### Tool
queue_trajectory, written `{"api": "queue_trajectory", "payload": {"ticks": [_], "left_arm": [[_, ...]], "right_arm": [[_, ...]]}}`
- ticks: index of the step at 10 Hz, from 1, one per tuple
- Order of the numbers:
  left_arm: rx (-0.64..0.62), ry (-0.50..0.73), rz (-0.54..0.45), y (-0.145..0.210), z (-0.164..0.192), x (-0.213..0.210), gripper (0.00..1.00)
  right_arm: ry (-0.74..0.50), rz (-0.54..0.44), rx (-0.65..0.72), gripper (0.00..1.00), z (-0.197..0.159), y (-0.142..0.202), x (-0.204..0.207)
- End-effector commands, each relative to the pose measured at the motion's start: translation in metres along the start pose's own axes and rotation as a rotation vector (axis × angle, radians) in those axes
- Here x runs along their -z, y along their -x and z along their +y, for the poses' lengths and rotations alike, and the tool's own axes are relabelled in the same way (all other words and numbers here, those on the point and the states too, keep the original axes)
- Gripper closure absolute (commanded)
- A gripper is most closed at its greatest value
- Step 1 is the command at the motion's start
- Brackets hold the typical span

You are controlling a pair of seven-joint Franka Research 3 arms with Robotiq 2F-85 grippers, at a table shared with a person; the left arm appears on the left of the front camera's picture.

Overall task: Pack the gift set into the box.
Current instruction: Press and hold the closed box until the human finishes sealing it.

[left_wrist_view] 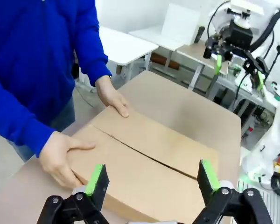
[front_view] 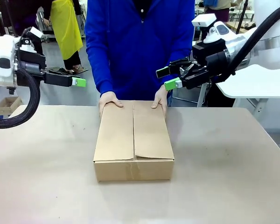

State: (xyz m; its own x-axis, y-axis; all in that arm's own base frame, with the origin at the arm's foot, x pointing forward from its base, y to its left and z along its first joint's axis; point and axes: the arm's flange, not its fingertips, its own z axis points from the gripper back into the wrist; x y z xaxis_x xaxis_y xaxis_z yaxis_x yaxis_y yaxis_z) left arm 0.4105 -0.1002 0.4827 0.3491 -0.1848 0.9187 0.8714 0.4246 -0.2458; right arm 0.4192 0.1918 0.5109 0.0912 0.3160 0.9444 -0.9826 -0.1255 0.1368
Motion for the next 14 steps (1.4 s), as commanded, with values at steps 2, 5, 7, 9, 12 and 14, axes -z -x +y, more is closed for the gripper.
{"api": "queue_trajectory", "payload": {"ticks": [2,5,7,9,12,14], "left_arm": [[0.221,0.270,0.046,0.007,0.002,0.027,0.00],[0.510,0.633,-0.005,0.047,0.024,0.041,0.00],[0.470,0.640,-0.039,0.071,0.036,0.062,0.00],[0.498,0.537,-0.094,0.086,0.047,0.093,0.00],[0.523,0.426,-0.042,0.099,0.049,0.134,0.00],[0.499,0.462,0.006,0.106,0.050,0.142,0.00]], "right_arm": [[0.046,-0.042,-0.158,0.00,-0.029,0.009,0.013],[0.170,-0.174,-0.263,0.00,-0.065,0.064,0.028],[0.099,-0.175,-0.234,0.00,-0.077,0.092,0.039],[0.084,-0.141,-0.160,0.00,-0.082,0.124,0.044],[0.016,-0.073,-0.123,0.00,-0.085,0.153,0.058],[0.020,-0.053,-0.094,0.00,-0.091,0.176,0.064]]}}
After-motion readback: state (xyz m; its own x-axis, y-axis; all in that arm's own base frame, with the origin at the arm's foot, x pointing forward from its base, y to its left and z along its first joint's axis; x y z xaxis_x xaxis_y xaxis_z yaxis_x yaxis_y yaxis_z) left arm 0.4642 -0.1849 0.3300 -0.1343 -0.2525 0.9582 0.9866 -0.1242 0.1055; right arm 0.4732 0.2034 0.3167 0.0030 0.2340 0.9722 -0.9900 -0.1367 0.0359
